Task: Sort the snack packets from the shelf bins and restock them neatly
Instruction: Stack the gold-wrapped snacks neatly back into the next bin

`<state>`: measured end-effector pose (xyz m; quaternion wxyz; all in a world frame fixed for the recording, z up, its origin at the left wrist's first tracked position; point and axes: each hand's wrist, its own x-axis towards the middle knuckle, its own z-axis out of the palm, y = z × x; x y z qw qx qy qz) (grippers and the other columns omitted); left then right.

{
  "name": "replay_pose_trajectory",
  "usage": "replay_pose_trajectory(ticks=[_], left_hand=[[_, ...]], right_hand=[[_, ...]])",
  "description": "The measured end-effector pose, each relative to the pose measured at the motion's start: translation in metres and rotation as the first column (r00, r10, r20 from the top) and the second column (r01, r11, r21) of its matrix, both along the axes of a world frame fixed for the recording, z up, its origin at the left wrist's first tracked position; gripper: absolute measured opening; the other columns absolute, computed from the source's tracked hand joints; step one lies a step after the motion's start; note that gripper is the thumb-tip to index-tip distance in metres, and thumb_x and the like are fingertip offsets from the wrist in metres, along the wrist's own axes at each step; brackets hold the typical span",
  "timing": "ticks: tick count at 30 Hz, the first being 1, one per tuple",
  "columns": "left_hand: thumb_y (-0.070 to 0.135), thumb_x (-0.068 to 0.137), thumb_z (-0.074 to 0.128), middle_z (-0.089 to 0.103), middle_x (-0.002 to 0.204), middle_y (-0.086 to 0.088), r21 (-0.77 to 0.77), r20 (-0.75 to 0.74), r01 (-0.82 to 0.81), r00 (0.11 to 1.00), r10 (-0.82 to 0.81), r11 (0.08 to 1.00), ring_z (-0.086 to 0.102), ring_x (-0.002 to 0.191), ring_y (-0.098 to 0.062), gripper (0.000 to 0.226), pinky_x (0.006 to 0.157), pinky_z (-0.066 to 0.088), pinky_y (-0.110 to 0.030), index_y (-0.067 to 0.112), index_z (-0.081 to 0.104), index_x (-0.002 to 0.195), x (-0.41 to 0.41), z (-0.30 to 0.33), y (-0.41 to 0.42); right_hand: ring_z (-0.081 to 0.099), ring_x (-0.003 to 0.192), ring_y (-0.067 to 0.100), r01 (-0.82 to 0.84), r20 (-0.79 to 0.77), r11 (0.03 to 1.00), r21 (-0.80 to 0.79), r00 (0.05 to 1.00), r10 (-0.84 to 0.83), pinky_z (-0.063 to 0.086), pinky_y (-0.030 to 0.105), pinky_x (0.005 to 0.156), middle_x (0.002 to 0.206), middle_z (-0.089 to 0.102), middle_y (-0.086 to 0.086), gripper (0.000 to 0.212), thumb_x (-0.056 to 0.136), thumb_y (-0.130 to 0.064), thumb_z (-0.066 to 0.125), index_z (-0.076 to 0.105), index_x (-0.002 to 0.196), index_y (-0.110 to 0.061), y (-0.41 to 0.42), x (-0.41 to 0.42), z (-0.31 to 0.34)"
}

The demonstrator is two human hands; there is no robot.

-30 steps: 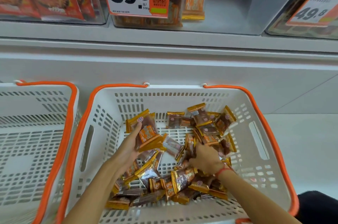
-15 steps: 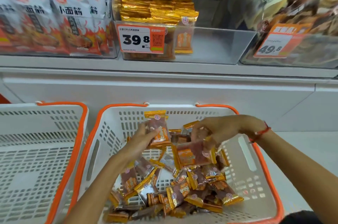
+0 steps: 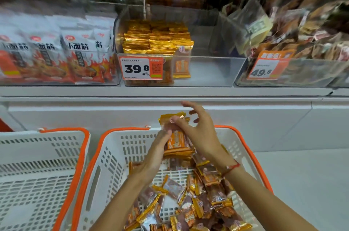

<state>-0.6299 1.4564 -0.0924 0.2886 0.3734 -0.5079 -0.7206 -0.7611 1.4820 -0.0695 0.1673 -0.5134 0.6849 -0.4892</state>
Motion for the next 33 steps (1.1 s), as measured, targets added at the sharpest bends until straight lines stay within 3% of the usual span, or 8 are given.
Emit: replay_pose_trajectory(ticks=[3,7,11,14,20,25,30,33], left_hand=[[0.041,0.097,0.038,0.052,0.138,0.007,-0.135,-0.079,-0.131,0.990,0.121,0.982,0.051,0.123,-0.004,0.042,0.097,0.045,-0.021,0.037,0.039,0.138,-0.002,0.019,-0.010],[0.033,0.104,0.036,0.050,0.133,0.019,-0.388,-0.197,-0.122,0.979,0.048,0.914,0.051,0.116,0.010,0.038,0.088,0.044,-0.008,0.036,0.031,0.142,-0.022,0.059,-0.026],[0.050,0.098,0.038,0.024,0.142,0.018,-0.736,0.068,-0.082,0.979,0.194,0.672,0.016,0.122,0.011,0.027,0.107,0.016,-0.017,0.058,0.030,0.122,-0.043,0.110,-0.067],[0.050,0.098,0.043,0.022,0.147,0.015,-0.878,0.274,0.113,0.916,0.294,0.465,0.013,0.124,0.007,0.034,0.107,0.014,-0.027,0.042,0.044,0.131,-0.050,0.153,-0.101],[0.058,0.095,0.039,0.013,0.159,0.008,-0.917,0.395,0.286,0.750,0.531,0.278,0.008,0.145,-0.013,0.069,0.117,0.012,-0.035,0.031,0.013,0.153,-0.045,0.159,-0.127],[0.065,0.095,0.017,0.030,0.156,0.007,-0.879,0.457,0.428,0.623,0.635,0.212,0.024,0.143,-0.012,0.067,0.117,0.012,-0.031,0.030,0.024,0.152,-0.016,0.123,-0.137],[0.062,0.097,0.024,0.038,0.151,0.006,-0.871,0.453,0.460,0.614,0.646,0.173,0.032,0.140,-0.014,0.063,0.115,0.012,-0.030,0.028,0.029,0.150,-0.014,0.119,-0.140],[0.060,0.096,0.029,0.037,0.152,0.006,-0.873,0.455,0.452,0.615,0.644,0.185,0.031,0.141,-0.014,0.062,0.114,0.009,-0.028,0.029,0.029,0.150,-0.014,0.119,-0.139]], right_hand=[[0.041,0.123,0.004,-0.126,0.230,0.974,0.189,0.970,0.080,0.040,0.017,0.084,0.147,0.035,-0.011,0.069,0.089,-0.051,0.053,0.025,0.149,-0.032,0.006,-0.001,0.028],[0.047,0.119,-0.011,-0.405,0.274,0.912,0.065,0.886,0.374,0.042,0.007,0.091,0.131,0.046,-0.027,0.034,0.103,-0.029,0.037,0.030,0.127,-0.053,-0.004,0.000,0.067],[0.052,0.113,-0.009,-0.366,0.107,0.922,-0.129,0.919,0.380,0.045,0.010,0.090,0.124,0.050,-0.022,0.042,0.100,-0.017,0.046,0.031,0.136,-0.032,-0.029,-0.025,0.115],[0.059,0.108,-0.002,-0.339,-0.005,0.925,-0.171,0.939,0.344,0.050,0.015,0.084,0.123,0.057,-0.010,0.049,0.092,-0.011,0.061,0.038,0.133,-0.021,-0.049,-0.061,0.148],[0.062,0.111,0.012,-0.255,-0.157,0.958,-0.133,0.960,0.233,0.052,0.032,0.094,0.121,0.061,0.000,0.046,0.086,-0.018,0.070,0.043,0.123,-0.016,-0.086,-0.110,0.171],[0.063,0.105,0.020,-0.192,-0.297,0.962,0.195,0.923,0.244,0.051,0.045,0.095,0.114,0.063,0.005,0.053,0.079,-0.024,0.078,0.045,0.119,-0.013,-0.123,-0.122,0.162],[0.059,0.105,0.018,-0.240,-0.135,0.889,0.391,0.940,0.313,0.050,0.027,0.078,0.120,0.060,0.005,0.047,0.082,-0.017,0.075,0.047,0.120,-0.019,-0.152,-0.099,0.151],[0.054,0.117,0.024,-0.171,-0.288,0.815,0.554,0.879,0.380,0.049,0.037,0.095,0.126,0.057,0.006,0.044,0.086,-0.018,0.070,0.052,0.127,-0.015,-0.152,-0.099,0.156]])
